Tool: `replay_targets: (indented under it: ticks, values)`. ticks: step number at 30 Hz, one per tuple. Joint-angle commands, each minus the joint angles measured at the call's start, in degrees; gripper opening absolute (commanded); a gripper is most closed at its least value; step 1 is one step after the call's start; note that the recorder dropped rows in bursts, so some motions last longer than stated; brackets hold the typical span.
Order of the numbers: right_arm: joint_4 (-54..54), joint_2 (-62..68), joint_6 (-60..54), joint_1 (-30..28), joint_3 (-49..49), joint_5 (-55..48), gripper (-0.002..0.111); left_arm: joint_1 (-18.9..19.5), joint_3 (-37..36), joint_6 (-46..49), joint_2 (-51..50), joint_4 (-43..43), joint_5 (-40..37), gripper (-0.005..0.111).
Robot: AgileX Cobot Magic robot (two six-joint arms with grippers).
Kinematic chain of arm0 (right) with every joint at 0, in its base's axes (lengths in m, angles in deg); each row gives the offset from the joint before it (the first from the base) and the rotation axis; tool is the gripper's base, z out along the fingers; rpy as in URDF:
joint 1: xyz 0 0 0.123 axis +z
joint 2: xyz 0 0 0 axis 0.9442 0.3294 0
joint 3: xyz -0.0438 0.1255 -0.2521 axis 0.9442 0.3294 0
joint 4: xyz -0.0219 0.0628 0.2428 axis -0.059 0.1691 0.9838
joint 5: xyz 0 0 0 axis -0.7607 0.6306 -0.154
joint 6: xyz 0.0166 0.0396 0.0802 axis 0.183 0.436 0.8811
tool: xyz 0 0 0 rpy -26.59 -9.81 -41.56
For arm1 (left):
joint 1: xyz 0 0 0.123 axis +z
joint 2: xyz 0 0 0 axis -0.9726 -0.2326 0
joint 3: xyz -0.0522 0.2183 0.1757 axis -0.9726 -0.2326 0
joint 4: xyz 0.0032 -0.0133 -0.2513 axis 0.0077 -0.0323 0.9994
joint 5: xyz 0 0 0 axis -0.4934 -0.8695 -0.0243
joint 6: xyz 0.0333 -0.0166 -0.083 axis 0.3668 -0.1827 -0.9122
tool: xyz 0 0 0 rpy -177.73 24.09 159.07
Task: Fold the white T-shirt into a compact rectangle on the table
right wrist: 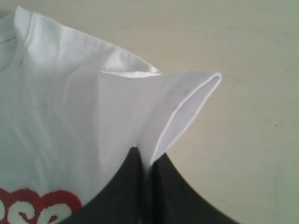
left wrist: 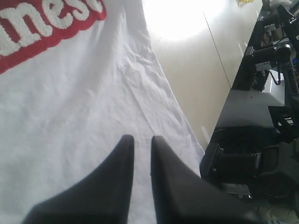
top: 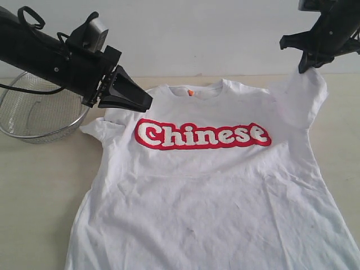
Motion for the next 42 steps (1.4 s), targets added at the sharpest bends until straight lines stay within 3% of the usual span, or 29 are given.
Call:
replay_targets:
  ticks: [1,11,22,35,42]
  values:
    - [-2.18,-0.81,2.37,-0.40,-0.35,-0.75,0.000,0.03,-0.26,0.63,0.66,-0.06,-0.47,0.013]
    - [-12.55,-0.92,8.45,-0.40,-0.35,-3.09,0.000,0.03,-0.26,1.22,0.66,0.33,-0.36,0.013]
    - [-12.93,-0.92,11.94,0.89,-0.35,-1.39,0.000,0.03,-0.26,1.22,0.66,0.45,-0.63,0.013]
    - [-12.51,3.65,16.94,13.96,-0.24,1.86,0.000,0.03,-0.26,1.22,0.66,0.71,-0.90,0.013]
    - [-11.63,4.46,19.30,16.45,-0.15,0.14,0.001,0.03,-0.26,1.22,0.66,0.71,-0.67,0.013]
